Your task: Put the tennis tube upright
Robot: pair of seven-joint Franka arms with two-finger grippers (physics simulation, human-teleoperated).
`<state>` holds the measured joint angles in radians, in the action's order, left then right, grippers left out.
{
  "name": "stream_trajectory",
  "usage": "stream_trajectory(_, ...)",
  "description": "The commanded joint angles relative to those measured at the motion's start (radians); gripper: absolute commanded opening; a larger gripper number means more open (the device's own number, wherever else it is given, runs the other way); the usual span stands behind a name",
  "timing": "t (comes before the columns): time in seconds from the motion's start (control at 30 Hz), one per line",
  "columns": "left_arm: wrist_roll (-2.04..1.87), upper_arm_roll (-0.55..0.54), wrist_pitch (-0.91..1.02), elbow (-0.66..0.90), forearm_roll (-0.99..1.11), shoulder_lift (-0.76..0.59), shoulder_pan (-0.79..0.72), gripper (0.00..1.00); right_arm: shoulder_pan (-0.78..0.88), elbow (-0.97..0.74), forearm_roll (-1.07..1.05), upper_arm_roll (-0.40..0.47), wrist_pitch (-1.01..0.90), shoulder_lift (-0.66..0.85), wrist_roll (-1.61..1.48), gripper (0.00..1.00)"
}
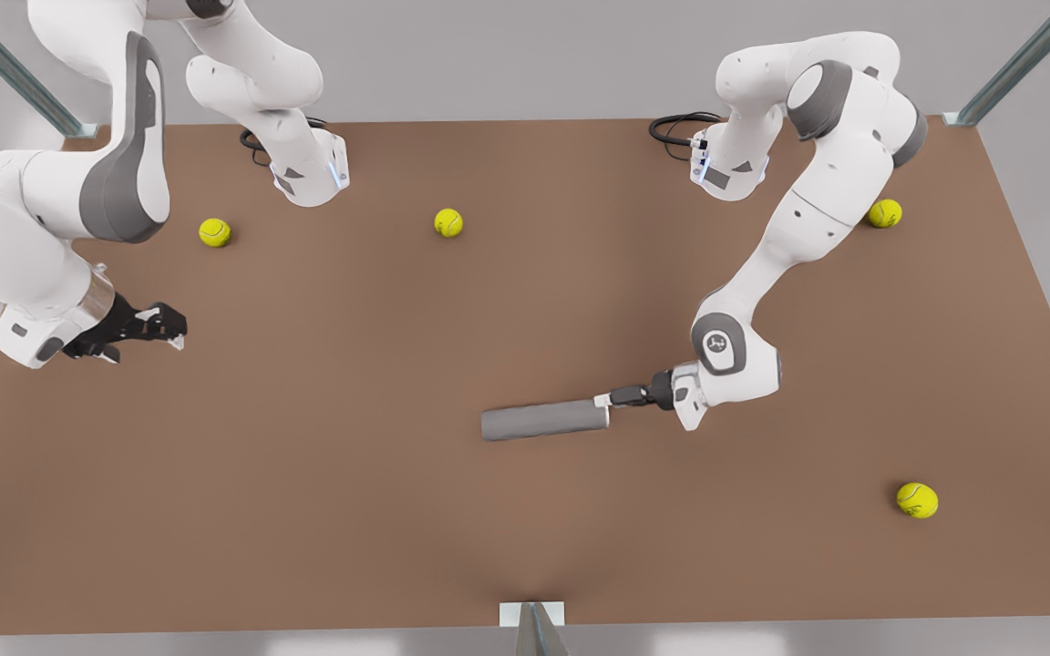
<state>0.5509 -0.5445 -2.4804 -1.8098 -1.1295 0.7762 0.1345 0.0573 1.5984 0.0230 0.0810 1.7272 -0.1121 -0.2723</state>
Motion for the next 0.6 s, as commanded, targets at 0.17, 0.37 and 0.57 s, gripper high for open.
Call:
stream_trajectory(0.17,0.006,0.001,-0.002,0.035,-0.016,0.015,-0.004,0.99,-0.011,-0.012,0.005,-0.038,-0.112,0.038,0.17,1.0)
stream_trajectory(0.37,0.008,0.0,-0.005,0.059,-0.05,0.052,-0.024,0.99,-0.013,-0.002,0.002,-0.044,-0.064,0.02,0.177,1.0)
stream_trajectory(0.57,0.006,0.0,-0.005,0.102,-0.076,0.086,-0.049,0.99,-0.017,-0.008,-0.009,-0.046,-0.028,0.011,0.183,1.0)
